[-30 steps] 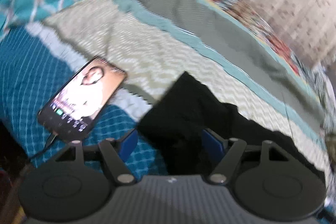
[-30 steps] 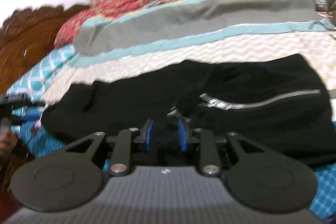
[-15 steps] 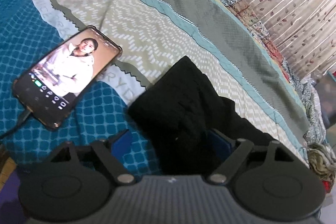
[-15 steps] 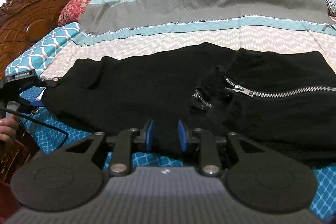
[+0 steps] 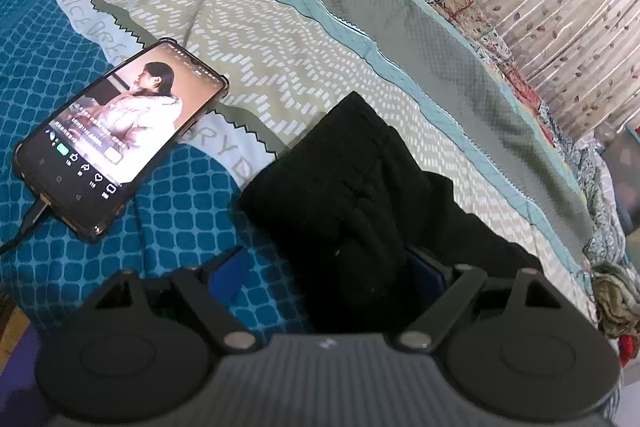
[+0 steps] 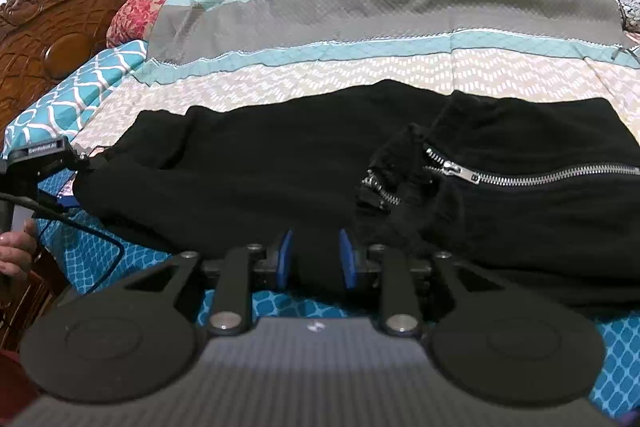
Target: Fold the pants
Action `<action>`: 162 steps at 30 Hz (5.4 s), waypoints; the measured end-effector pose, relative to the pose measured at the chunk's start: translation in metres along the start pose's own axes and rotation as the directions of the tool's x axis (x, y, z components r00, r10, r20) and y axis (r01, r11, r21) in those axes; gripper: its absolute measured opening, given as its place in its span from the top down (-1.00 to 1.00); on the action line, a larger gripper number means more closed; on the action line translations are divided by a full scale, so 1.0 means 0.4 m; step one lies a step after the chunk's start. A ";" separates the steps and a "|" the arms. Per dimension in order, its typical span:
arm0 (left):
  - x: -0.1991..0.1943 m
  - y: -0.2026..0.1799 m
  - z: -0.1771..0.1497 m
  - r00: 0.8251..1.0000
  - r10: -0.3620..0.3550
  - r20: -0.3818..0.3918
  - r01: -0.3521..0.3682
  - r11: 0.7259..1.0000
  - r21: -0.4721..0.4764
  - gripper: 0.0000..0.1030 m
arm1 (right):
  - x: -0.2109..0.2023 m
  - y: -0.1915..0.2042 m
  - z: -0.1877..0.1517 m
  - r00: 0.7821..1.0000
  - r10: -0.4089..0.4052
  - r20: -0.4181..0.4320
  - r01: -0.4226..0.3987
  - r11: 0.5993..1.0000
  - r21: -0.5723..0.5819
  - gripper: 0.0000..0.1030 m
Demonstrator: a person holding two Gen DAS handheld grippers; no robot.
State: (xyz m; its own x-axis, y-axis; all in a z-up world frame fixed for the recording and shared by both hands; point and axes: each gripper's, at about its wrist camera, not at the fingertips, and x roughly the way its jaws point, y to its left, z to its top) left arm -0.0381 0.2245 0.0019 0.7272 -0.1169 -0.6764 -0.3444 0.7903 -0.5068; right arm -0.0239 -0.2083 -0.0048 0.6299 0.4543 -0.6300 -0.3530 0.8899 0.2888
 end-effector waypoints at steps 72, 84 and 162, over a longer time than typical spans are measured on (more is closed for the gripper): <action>-0.059 -0.318 -0.065 0.980 -0.185 -0.069 0.195 0.847 0.495 -0.37 | 0.148 0.067 0.166 0.966 0.258 -0.027 -0.245 0.942 0.229 0.61; 0.071 -0.465 -0.145 0.972 -0.154 -0.178 0.232 0.756 0.613 -0.13 | 0.080 -0.037 0.104 0.999 0.045 0.013 -0.047 0.964 0.262 0.20; 0.176 -0.379 -0.052 0.905 -0.139 -0.401 0.280 0.906 0.318 -0.34 | -0.153 -0.004 0.055 0.988 0.114 0.104 -0.125 0.987 0.104 0.37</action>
State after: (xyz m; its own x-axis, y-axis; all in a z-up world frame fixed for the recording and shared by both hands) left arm 0.0528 0.0840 0.0199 0.4678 -0.4571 -0.7565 0.0810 0.8744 -0.4783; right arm -0.0468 -0.2366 0.0492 0.6540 0.5549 -0.5142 -0.3552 0.8253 0.4389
